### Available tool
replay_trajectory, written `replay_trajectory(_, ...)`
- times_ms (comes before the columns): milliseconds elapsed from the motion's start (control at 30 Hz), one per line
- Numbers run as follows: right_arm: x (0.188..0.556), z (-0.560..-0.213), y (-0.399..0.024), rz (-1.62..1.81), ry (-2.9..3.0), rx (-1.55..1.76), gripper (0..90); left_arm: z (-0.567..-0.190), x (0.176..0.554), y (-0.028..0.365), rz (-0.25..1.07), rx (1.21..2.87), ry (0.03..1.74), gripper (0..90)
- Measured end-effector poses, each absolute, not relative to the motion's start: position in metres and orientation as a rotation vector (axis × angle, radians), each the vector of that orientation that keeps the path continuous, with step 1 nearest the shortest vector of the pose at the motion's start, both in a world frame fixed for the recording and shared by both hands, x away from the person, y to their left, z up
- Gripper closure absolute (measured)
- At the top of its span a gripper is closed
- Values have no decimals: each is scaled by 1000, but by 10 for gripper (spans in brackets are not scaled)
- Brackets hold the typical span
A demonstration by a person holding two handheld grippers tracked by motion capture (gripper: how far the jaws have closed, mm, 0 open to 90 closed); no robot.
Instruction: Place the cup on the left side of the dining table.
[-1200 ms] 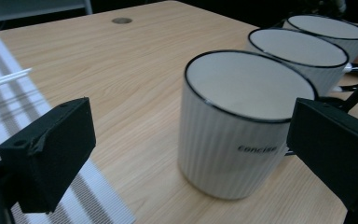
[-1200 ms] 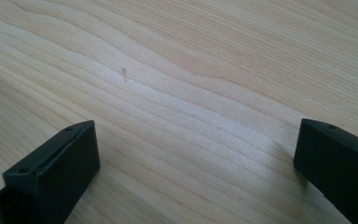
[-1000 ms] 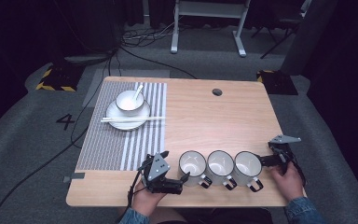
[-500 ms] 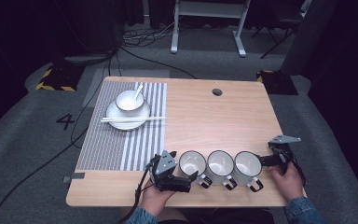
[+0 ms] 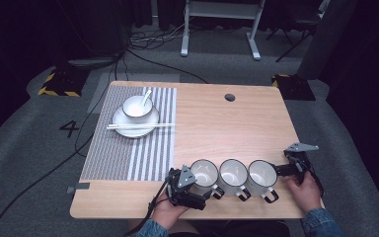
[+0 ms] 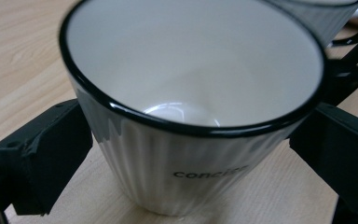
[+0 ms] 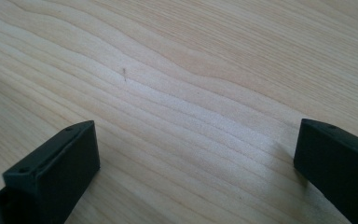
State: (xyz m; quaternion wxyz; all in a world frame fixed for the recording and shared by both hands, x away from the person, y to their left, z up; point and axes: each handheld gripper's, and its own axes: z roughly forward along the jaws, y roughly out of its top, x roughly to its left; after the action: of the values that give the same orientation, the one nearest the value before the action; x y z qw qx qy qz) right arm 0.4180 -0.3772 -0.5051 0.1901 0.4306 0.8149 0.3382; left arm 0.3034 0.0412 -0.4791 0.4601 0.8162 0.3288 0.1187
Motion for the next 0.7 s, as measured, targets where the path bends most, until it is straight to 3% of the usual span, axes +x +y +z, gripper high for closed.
replay_trajectory(133, 418, -505, -377, 950, 2290, 1211, 3, -488, 308, 32, 319, 2070, 842, 0)
replay_trajectory(400, 418, -505, -377, 950, 2290, 1211, 3, -496, 309, 21, 355, 1961, 920, 7)
replay_trajectory(700, 418, -505, -377, 950, 2289, 1211, 3, -498, 307, 12, 435, 1950, 940, 10)
